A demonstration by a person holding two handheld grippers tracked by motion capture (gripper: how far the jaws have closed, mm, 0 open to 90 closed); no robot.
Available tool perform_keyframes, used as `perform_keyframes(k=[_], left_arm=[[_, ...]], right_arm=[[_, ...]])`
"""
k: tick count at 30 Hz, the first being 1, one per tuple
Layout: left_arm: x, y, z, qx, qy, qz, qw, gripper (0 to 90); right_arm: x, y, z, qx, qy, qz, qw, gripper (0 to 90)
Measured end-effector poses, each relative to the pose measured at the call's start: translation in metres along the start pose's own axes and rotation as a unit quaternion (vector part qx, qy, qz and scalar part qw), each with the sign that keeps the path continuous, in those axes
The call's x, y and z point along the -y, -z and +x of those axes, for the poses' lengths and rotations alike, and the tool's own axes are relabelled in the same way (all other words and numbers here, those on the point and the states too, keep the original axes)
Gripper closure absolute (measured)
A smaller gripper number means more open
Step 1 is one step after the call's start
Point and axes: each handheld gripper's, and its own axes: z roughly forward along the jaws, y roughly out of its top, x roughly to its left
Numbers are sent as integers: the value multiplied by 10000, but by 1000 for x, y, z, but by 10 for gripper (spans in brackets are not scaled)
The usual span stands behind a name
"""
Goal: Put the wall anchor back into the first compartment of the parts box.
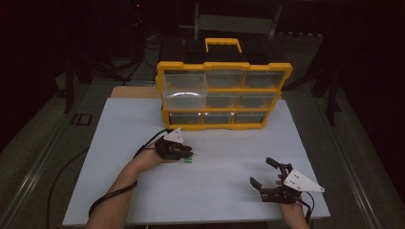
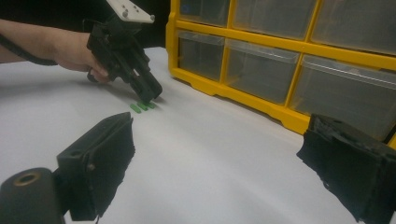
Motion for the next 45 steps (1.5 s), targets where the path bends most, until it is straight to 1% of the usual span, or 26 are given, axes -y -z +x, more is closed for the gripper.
perform_keyframes(k=[2,5,7,8,13,14,16,17,18,19,21,22,24,25,27,30,33,34,35,36,40,41,43,44,45], left_arm=[[0,-1,1,21,8,58,10000,779],[-1,-2,0,29,38,36,10000,782],[0,-3,1,118,59,81,9999,783],[0,-4,0,59,15,134,9999,789],[1,-4,2,99,-30,162,9998,834],[1,-4,2,108,-97,173,9997,837],[1,-3,2,107,-161,197,9996,841],[0,-2,2,117,-161,217,9996,842],[-1,-2,3,168,-86,226,9996,843],[-1,0,2,192,-74,207,9996,843],[-4,5,1,193,-167,196,9995,843],[-5,8,1,198,-158,160,9996,843],[-5,8,1,198,-158,160,9996,843],[-9,17,-1,172,-171,60,9997,843],[-12,24,-3,166,-161,25,9997,843],[-15,33,-6,178,-158,20,9997,843],[-19,43,-12,278,-162,84,9994,843],[-20,45,-13,309,-205,90,9993,843],[-20,45,-13,309,-205,90,9993,843],[-23,51,-17,337,-213,115,9991,843],[-30,65,-23,383,-256,122,9989,843],[-33,70,-25,368,-292,115,9988,843],[-37,76,-29,423,-320,87,9986,843],[-40,80,-31,396,-345,71,9986,843],[-42,83,-32,413,-349,51,9985,843]], right_arm=[[0,0,0,4,-9,6,10000,88],[0,0,0,5,-2,4,10000,88],[0,0,0,9,-23,-3,10000,88],[0,0,0,13,-22,-2,10000,88],[0,0,0,7,-11,8,10000,88],[0,0,-1,8,-15,7,10000,88],[0,0,-1,10,-15,8,10000,88],[0,0,-1,13,-15,4,10000,88],[0,0,-1,14,-13,0,10000,88],[0,0,-1,21,-29,-10,10000,88],[0,1,-1,30,-49,-9,10000,88],[0,1,-1,26,-53,-16,10000,88],[0,1,-1,31,-59,-18,10000,88],[0,1,-2,33,-61,-21,10000,88],[0,1,-2,56,-71,-33,10000,88],[0,2,-2,65,-83,-39,9999,88],[0,2,-2,64,-84,-43,9999,89],[0,2,-2,67,-86,-45,9999,89],[0,2,-2,67,-86,-45,9999,89],[0,2,-2,64,-89,-42,9999,88],[-1,2,-2,69,-102,-57,9999,88],[-1,2,-2,61,-74,-50,9999,88],[-1,2,-2,69,-84,-62,9999,89],[-1,2,-2,70,-90,-64,9999,88],[-1,2,-2,70,-93,-61,9999,88]])
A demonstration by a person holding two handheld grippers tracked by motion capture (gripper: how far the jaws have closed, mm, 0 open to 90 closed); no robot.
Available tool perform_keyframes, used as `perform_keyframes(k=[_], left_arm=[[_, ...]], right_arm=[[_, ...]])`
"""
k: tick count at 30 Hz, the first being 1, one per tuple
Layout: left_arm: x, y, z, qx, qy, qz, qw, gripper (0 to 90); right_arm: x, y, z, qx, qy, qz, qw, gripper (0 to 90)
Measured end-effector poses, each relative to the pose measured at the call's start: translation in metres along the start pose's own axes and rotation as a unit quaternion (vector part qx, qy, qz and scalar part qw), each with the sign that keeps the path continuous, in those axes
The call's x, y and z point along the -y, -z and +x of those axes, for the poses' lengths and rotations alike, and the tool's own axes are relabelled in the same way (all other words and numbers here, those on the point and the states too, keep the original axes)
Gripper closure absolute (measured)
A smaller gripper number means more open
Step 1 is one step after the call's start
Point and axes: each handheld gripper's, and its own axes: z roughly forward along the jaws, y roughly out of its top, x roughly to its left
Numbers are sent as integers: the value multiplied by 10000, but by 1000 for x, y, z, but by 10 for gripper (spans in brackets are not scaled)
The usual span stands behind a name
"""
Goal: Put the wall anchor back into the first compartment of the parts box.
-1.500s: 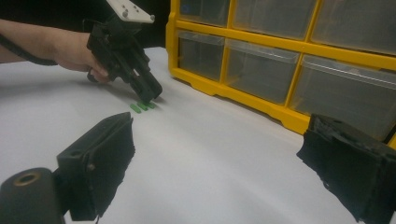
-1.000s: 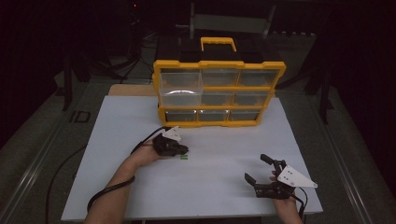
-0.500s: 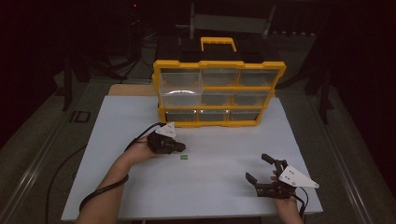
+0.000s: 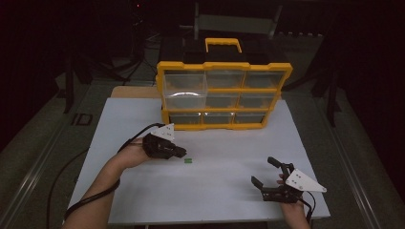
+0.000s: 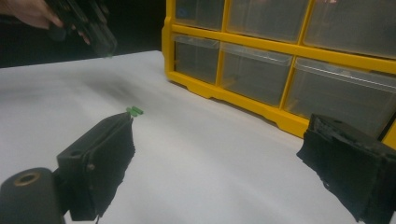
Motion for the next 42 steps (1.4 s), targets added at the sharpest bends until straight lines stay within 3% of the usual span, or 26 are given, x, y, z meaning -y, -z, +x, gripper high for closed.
perform_keyframes(k=[12,26,42], left_arm=[[-27,35,-13,36,-142,-93,9998,844],[-54,64,-16,101,-271,-300,9991,843],[-100,105,-15,12,-529,-822,9952,843]], right_arm=[[0,0,-1,-11,9,-25,10000,88],[-1,1,0,6,41,-36,10000,89],[-1,2,-1,8,51,-55,10000,88]])
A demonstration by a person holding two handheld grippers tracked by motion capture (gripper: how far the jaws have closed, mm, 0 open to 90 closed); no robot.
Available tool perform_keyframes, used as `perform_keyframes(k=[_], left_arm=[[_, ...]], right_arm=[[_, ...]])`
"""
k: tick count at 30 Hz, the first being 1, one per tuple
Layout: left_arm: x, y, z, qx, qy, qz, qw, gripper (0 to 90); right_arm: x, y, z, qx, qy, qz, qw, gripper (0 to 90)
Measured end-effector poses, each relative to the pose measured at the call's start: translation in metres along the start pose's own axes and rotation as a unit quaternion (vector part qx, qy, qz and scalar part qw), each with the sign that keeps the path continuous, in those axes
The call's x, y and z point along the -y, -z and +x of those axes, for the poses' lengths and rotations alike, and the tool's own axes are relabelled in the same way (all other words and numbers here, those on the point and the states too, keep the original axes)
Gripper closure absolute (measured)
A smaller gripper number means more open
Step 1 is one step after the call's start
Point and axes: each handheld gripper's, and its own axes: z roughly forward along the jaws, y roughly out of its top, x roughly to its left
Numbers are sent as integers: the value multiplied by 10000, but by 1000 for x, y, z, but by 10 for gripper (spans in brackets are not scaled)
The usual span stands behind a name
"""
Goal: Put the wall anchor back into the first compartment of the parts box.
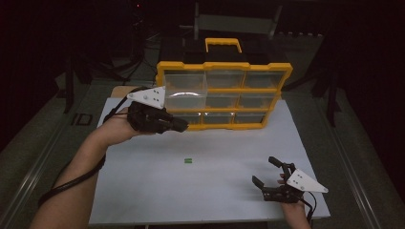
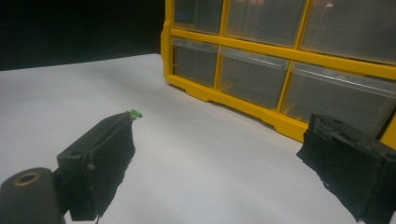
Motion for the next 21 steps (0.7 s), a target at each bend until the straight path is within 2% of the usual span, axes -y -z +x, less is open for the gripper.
perform_keyframes(k=[8,15,21], left_arm=[[-19,15,11,-190,4,-105,9998,843],[-30,20,18,-243,22,-296,9993,843],[-40,25,27,-398,16,-450,9982,843]], right_arm=[[0,0,0,17,-35,-13,10000,89],[0,-1,0,14,-45,-9,10000,89],[0,-1,0,14,-61,-16,10000,89]])
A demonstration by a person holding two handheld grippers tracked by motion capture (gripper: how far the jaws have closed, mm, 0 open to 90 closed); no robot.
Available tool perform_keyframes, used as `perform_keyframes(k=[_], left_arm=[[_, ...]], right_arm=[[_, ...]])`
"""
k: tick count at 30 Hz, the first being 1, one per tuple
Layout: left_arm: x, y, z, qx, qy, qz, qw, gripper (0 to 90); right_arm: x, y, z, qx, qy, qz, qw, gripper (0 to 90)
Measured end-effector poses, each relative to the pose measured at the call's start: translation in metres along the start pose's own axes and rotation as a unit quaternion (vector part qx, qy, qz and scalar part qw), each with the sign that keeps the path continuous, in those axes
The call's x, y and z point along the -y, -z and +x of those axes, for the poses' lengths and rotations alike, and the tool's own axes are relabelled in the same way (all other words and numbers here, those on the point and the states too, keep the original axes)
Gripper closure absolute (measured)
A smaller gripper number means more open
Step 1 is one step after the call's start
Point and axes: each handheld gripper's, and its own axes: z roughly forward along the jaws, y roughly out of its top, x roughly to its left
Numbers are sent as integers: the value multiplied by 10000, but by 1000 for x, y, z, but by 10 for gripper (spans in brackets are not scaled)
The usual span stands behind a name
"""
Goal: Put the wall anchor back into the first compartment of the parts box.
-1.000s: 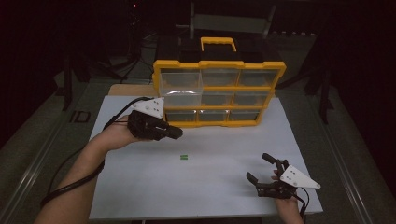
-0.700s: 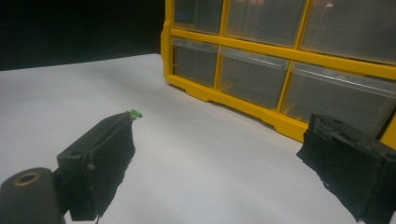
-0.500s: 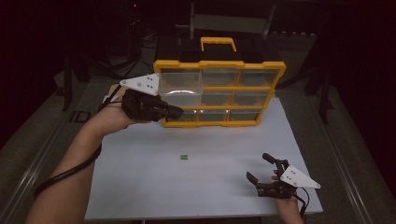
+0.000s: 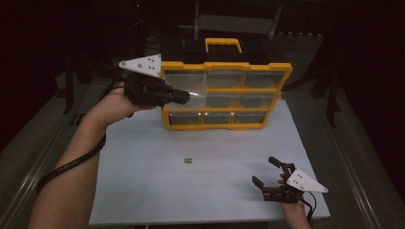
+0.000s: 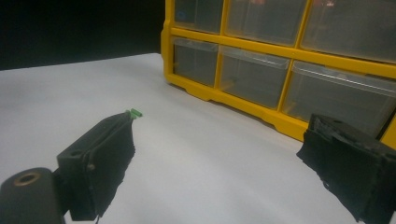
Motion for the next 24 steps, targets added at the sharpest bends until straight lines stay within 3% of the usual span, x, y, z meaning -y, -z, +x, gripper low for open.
perform_keyframes(k=[3,11,14,19,24], left_arm=[[-4,2,10,-182,74,-129,9997,843],[-1,-5,31,-573,289,-200,9977,843],[2,-9,37,-853,368,-120,9956,842],[3,-15,46,-923,688,179,9932,841],[2,-17,48,-1014,839,242,9910,832]], right_arm=[[0,0,0,-9,12,16,10000,89],[0,1,-1,0,8,19,10000,89],[0,2,-2,-1,0,-1,10000,89],[0,2,-2,3,2,-3,10000,89],[1,2,-3,-7,-8,1,10000,89]])
